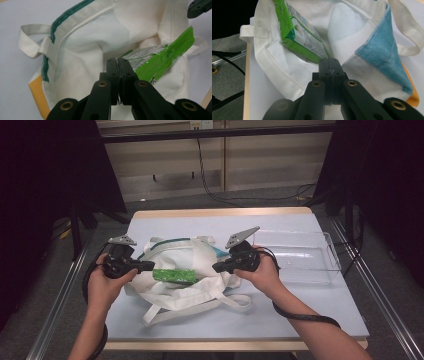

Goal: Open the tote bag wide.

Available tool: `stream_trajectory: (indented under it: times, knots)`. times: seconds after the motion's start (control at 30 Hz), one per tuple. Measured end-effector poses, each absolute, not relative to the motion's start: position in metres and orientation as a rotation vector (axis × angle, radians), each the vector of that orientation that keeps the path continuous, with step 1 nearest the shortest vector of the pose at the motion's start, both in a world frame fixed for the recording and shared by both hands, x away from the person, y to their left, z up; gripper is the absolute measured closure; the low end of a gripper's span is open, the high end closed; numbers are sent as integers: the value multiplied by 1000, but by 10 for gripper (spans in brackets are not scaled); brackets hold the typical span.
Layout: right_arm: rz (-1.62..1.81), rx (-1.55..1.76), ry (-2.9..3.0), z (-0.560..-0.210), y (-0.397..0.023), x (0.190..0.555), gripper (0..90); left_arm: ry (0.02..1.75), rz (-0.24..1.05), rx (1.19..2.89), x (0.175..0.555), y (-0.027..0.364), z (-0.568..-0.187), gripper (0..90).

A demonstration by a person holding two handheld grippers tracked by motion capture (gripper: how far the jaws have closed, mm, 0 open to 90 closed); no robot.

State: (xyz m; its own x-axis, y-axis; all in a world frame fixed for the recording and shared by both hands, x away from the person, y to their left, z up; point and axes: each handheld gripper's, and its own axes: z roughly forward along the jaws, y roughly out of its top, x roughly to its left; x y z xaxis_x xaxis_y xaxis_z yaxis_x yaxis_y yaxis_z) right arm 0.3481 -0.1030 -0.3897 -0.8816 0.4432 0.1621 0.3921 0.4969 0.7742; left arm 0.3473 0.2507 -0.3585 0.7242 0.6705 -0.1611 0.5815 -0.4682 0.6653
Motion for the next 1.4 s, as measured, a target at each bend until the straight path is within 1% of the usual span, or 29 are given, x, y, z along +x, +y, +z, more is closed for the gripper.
stream_trajectory:
  times: [0.17, 0.67, 0.93, 1.07, 1.4]
  knots:
    - [1328, 735, 2667, -387, -99, 350, 900, 932, 162, 2218, 344, 251, -363, 881]
    - [1329, 726, 2645, -379, -89, 358, 900, 963, 162, 2201, 337, 258, -372, 875]
    - [1309, 717, 2621, -371, -80, 365, 900, 941, 148, 2192, 330, 258, -377, 880]
    - [1283, 706, 2628, -372, -78, 370, 900, 937, 126, 2193, 328, 258, -383, 880]
    - [1250, 738, 2624, -377, -82, 378, 900, 954, 127, 2177, 321, 260, -395, 878]
